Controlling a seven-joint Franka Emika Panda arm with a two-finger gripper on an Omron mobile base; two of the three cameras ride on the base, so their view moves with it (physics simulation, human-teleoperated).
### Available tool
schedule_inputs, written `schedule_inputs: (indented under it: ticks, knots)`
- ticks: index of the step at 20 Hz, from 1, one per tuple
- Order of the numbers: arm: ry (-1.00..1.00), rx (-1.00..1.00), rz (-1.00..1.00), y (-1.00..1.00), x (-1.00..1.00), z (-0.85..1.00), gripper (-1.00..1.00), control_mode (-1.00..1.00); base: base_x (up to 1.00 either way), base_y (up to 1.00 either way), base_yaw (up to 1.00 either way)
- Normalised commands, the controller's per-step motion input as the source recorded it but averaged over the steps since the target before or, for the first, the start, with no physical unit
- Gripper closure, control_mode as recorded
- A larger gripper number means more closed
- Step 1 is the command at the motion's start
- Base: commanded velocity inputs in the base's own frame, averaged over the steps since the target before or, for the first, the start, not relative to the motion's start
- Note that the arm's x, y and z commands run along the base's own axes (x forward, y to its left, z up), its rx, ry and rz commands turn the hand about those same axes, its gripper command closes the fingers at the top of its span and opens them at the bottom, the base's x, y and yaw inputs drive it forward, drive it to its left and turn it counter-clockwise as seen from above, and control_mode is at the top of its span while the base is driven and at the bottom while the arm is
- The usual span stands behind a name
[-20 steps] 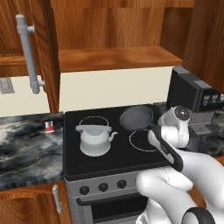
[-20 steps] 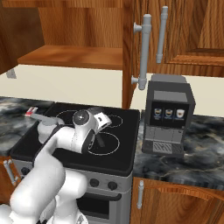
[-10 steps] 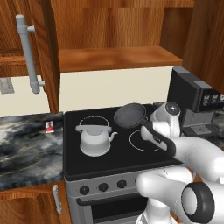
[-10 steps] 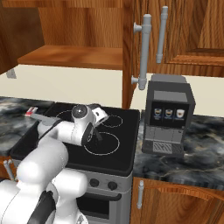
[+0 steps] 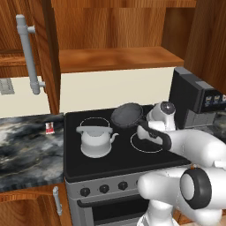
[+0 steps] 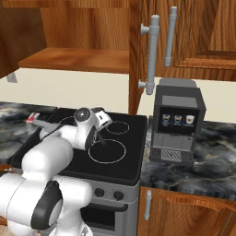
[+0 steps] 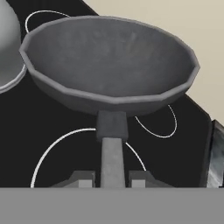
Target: Pick the pan from the cabinet and place it on the stove. Then turn on the stove burner for the pan.
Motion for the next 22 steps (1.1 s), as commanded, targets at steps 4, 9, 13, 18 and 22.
schedule_inputs:
  ticks: [4, 9, 13, 18, 22]
  knots:
    - [0.0, 0.0, 0.02, 0.22, 0.31, -0.03, 1.0, -1.0, 0.0, 0.0, 0.0]
    - [0.0, 0.0, 0.06, 0.08, 0.38, -0.08, 1.0, -1.0, 0.0, 0.0, 0.0]
    - [0.0, 0.0, 0.09, 0.01, 0.39, -0.08, 1.0, -1.0, 0.0, 0.0, 0.0]
    - [0.0, 0.0, 0.1, 0.12, 0.33, -0.14, 1.0, -1.0, 0.0, 0.0, 0.0]
    - [0.0, 0.0, 0.05, 0.33, 0.24, -0.12, 1.0, -1.0, 0.0, 0.0, 0.0]
